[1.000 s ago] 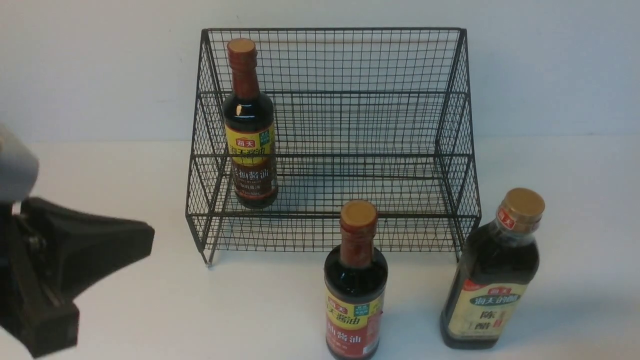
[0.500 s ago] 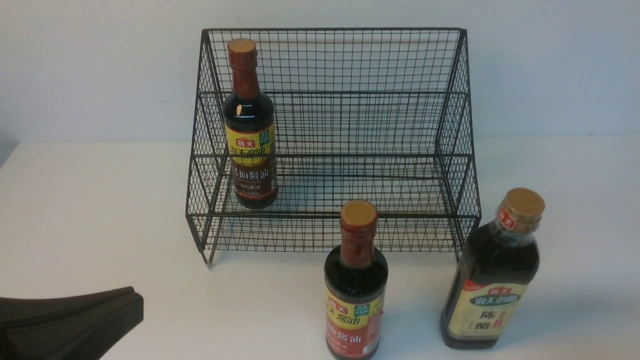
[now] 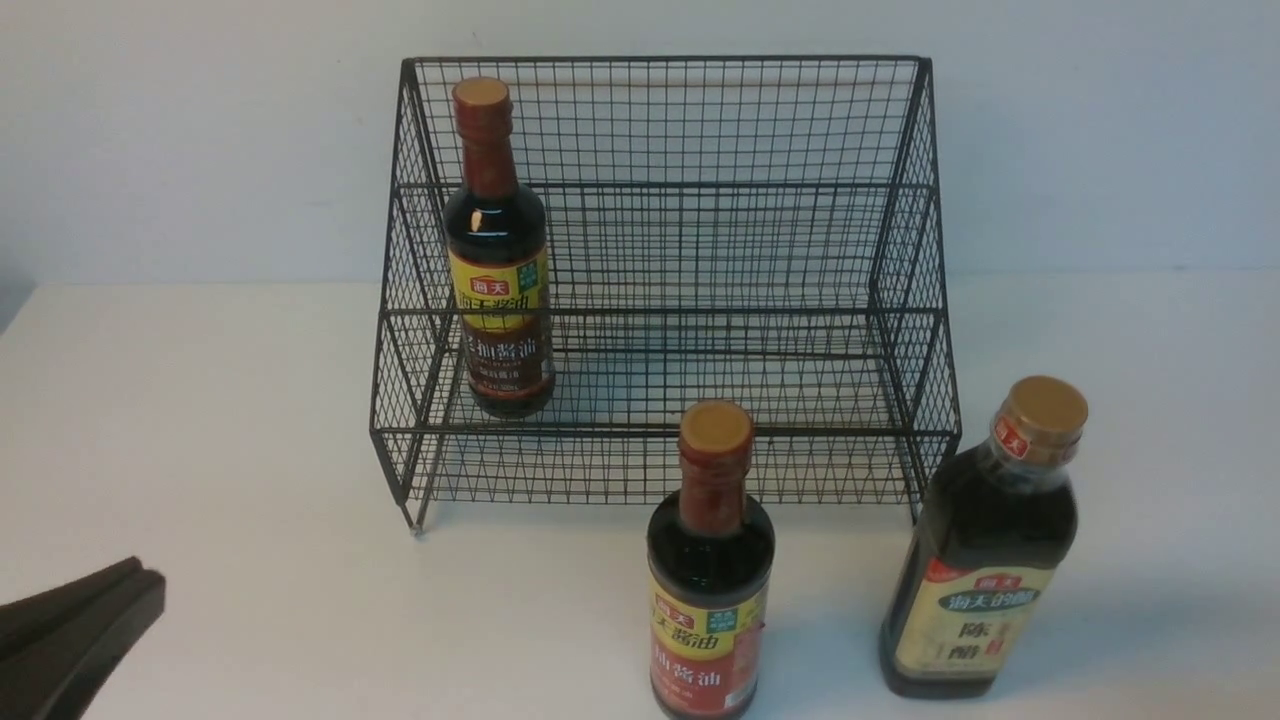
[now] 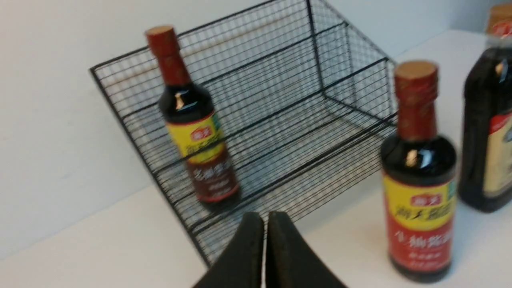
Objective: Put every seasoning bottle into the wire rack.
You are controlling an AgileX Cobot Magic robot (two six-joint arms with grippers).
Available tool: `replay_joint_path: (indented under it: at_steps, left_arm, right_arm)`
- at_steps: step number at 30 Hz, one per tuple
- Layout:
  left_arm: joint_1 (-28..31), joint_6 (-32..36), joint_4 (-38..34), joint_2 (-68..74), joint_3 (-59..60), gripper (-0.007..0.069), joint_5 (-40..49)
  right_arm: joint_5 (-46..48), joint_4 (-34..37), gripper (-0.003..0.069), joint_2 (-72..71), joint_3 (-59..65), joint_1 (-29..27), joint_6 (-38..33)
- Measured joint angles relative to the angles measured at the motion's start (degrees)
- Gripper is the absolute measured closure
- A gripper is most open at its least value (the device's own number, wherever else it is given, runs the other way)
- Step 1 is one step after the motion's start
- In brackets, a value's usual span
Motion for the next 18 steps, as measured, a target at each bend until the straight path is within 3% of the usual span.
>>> replay_joint_path:
  at_steps: [7, 9, 12, 18]
  left_arm:
    - [-4.33, -35.74, 31.34, -8.54, 15.79, 0.0629, -12.9]
    - [-4.67, -42.54, 37.63, -10.32, 19.43, 0.0629, -14.54]
    - [-4.84, -48.73, 42.62, -12.05, 22.18, 0.0629, -15.2]
    - [-4.9, -53.82, 46.82, -12.55, 24.44, 0.0629, -15.21]
  right_arm:
    - [0.0, 0.0, 0.0673, 0.0, 0.0, 0.0, 0.0]
    - [0.0, 0.0, 0.0673, 0.0, 0.0, 0.0, 0.0]
    - [0.0, 0.0, 0.0673, 0.0, 0.0, 0.0, 0.0]
    - [0.0, 0.0, 0.0673, 0.0, 0.0, 0.0, 0.0]
